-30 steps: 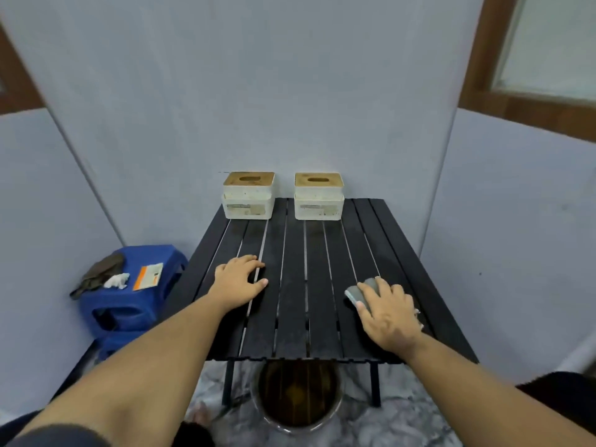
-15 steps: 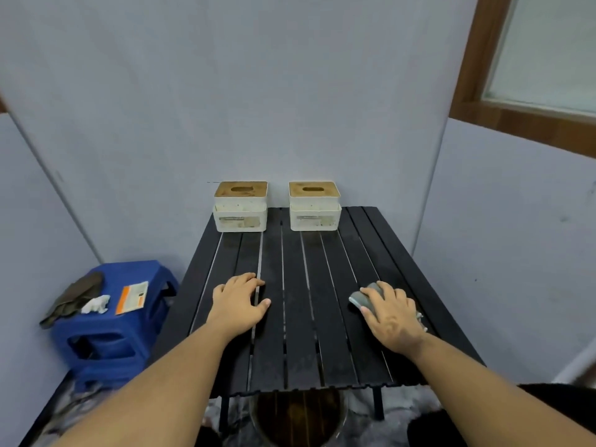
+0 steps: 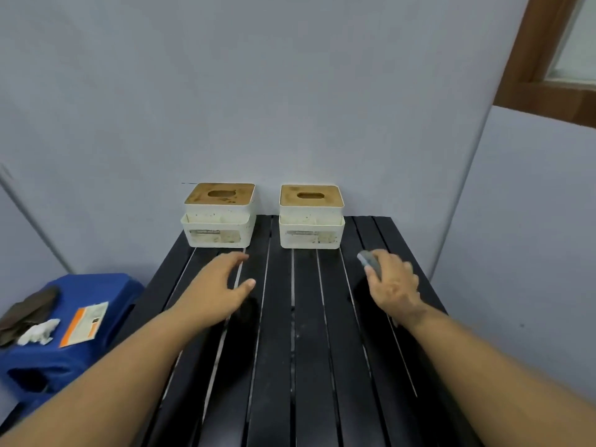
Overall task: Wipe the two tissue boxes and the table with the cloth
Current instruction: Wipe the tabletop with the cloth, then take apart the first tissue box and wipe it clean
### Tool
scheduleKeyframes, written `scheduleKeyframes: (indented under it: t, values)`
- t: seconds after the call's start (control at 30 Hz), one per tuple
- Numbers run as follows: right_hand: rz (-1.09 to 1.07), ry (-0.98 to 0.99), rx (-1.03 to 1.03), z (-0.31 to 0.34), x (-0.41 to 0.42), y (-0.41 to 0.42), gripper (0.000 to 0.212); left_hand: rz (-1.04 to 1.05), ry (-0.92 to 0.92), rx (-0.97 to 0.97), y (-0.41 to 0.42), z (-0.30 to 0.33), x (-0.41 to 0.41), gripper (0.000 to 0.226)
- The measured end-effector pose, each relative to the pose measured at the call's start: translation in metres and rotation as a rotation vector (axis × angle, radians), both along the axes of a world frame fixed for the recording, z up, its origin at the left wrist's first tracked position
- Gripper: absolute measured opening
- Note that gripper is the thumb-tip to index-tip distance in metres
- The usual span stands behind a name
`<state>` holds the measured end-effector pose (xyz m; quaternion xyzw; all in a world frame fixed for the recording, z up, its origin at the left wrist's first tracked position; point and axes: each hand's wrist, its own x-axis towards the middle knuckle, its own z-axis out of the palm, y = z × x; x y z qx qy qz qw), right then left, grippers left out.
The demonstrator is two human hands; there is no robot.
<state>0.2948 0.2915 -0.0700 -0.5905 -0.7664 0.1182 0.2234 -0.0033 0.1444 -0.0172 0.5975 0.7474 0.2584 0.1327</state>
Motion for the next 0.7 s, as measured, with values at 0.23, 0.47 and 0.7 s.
scheduleKeyframes:
  t: [0.23, 0.47, 0.7]
  values:
    - [0.046, 0.449, -0.037, 0.027, -0.041, 0.103, 0.041, -0.011, -0.026, 0.068, 0.119, 0.016, 0.014, 0.063]
    - [0.175, 0.508, -0.175, 0.011, -0.068, 0.136, 0.054, 0.011, -0.133, 0.093, 0.178, -0.009, 0.015, 0.077]
    - [0.271, 0.499, -0.186, 0.003, -0.075, 0.125, 0.092, 0.077, -0.249, 0.165, 0.177, -0.019, 0.015, 0.070]
